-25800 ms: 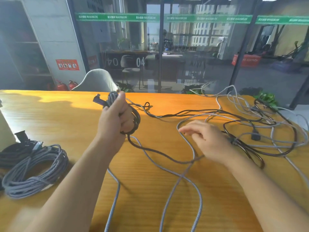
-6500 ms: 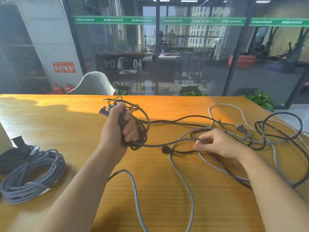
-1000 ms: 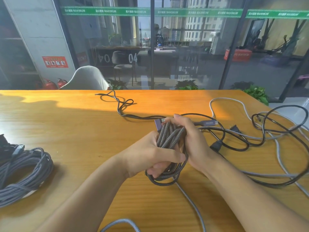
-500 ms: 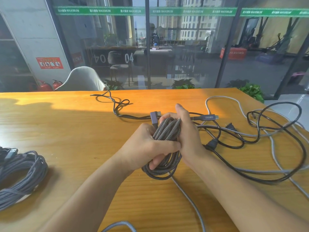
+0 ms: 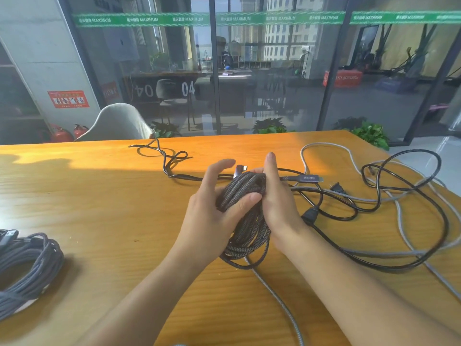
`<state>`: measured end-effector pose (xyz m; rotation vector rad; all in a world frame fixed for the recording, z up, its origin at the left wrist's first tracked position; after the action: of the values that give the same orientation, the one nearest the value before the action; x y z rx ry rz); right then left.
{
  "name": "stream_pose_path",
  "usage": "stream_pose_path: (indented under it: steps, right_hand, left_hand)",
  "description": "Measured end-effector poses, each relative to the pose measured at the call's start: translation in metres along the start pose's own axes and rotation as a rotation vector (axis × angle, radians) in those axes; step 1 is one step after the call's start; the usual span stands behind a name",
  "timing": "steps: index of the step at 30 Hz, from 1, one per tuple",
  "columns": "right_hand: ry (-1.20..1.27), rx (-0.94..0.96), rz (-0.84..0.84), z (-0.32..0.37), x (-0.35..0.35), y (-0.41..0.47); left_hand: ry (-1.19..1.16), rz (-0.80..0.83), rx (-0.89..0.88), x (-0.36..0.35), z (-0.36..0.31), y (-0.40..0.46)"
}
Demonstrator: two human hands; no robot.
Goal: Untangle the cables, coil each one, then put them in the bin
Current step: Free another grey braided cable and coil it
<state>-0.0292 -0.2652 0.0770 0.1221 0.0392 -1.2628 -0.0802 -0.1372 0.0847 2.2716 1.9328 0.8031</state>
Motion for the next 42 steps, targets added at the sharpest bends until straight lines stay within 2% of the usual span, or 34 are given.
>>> stream_pose_path:
  steps: [5,8,14,18,23,28,30,33,36,38,40,42]
  right_hand:
    - [-0.126,0.163,0.215,0.002,0.008,-0.005]
    - [-0.206,0.177,0.29,-0.001,0.006,-0.006]
    - [-0.079,0.247,0.206,-0.005,0.0,-0.006]
    - [-0.018,0.216,0.123,-0.007,-0.004,-0.002]
    - [0.212,0.13,0.052,-0.01,0.003,0.004]
    - [0.057,0.077,0.097,-0.022,0.005,0.011]
    - [-0.02,0.124,-0.006,-0.022,0.007,0.016]
    - [0.137,0.187,-0.172,-0.01,0.029,0.019]
    - [0.135,0.052,-0.048,-0.002,0.048,0.02]
    - [-0.026,-0.051,0.08,0.0,0.048,0.019]
    - [-0.194,-0.053,0.155,0.0,0.04,0.017]
    - [-0.297,0.034,0.17,-0.001,0.035,0.017]
  left_hand:
    - [-0.093,0.033,0.021,0.009,0.011,0.005]
    - [-0.116,0.078,0.01,0.018,0.015,0.003]
    - [-0.137,0.114,-0.03,0.021,0.019,0.006]
    - [-0.097,0.059,-0.068,0.017,0.018,0.006]
    - [-0.154,0.014,-0.017,0.003,0.019,0.003]
    - [-0.272,-0.043,0.066,0.001,0.032,0.006]
    - [-0.261,-0.082,0.06,0.008,0.033,0.007]
    - [-0.328,-0.157,0.035,0.021,0.034,0.008]
    - [-0.365,-0.203,0.007,0.031,0.029,0.009]
    - [-0.38,-0.201,-0.016,0.032,0.026,0.009]
    - [-0.392,-0.185,-0.027,0.031,0.024,0.008]
    - [-0.395,-0.175,-0.027,0.031,0.023,0.007]
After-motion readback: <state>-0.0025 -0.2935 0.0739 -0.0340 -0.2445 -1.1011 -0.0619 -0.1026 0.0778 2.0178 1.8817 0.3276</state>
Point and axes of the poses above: each hand's wrist, its own y-axis towards the middle knuckle, its own x-axis out of the back of the hand, z = x × y, the point moved 1 cm from there along y, towards the middle knuckle, and after that the axes turned 13 degrees about z, right-handed, at the moved point
